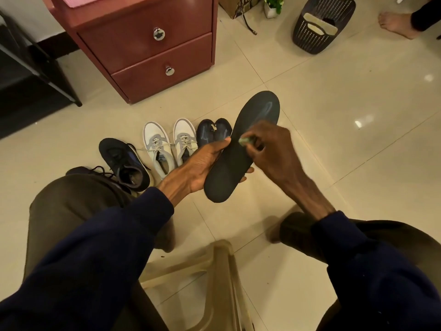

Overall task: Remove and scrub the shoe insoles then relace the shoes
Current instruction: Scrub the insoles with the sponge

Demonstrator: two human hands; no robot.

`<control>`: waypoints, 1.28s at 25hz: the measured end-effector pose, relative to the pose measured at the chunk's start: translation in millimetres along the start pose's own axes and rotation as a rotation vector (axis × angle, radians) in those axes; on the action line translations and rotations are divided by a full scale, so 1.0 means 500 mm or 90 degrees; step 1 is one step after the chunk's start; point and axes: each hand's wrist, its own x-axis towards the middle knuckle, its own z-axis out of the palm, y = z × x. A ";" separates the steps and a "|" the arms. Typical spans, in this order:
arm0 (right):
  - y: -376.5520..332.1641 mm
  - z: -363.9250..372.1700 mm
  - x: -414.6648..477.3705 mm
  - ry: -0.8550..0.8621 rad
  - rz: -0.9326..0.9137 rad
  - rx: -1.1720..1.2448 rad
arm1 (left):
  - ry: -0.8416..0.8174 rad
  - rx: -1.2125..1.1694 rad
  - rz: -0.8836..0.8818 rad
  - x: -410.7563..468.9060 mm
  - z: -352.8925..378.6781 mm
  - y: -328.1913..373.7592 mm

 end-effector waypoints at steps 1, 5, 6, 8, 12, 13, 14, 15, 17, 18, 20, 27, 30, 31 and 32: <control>0.017 -0.013 0.004 0.064 0.050 -0.015 | -0.014 0.017 -0.004 -0.001 0.004 0.000; -0.013 0.010 -0.013 0.016 0.006 0.061 | -0.011 0.014 -0.020 -0.002 0.001 0.002; -0.031 0.020 -0.022 -0.059 -0.040 0.078 | 0.008 0.007 -0.014 -0.001 -0.004 0.001; -0.026 0.020 -0.019 -0.101 -0.063 0.060 | 0.020 0.007 -0.009 -0.001 -0.006 0.001; 0.024 -0.007 -0.003 0.070 0.083 0.027 | -0.011 0.006 -0.017 -0.001 0.003 0.001; 0.015 -0.003 -0.007 0.051 0.064 0.045 | -0.006 0.003 -0.015 -0.002 0.004 0.002; -0.002 0.006 -0.012 -0.002 0.020 0.065 | 0.002 -0.012 -0.014 -0.002 0.002 0.003; -0.021 0.014 -0.020 -0.064 -0.026 0.074 | 0.007 -0.025 -0.009 -0.001 -0.002 0.003; -0.021 0.016 -0.019 -0.089 -0.036 0.061 | 0.010 -0.034 -0.008 -0.001 -0.004 0.004; -0.002 0.012 -0.012 -0.039 0.009 0.056 | 0.009 -0.031 -0.009 -0.002 -0.003 0.005; 0.035 -0.006 -0.003 0.066 0.117 0.019 | -0.001 -0.007 -0.014 -0.003 -0.001 0.001; -0.014 0.018 -0.013 -0.067 -0.015 0.051 | 0.020 -0.012 -0.007 0.003 -0.008 -0.001; 0.033 -0.007 0.003 0.071 0.120 0.034 | 0.014 0.005 -0.008 -0.001 0.002 -0.002; 0.029 -0.005 -0.001 0.081 0.121 0.040 | 0.018 0.011 -0.008 -0.002 0.005 -0.001; 0.012 0.003 -0.006 0.057 0.091 0.056 | 0.021 0.008 -0.009 -0.004 0.005 0.000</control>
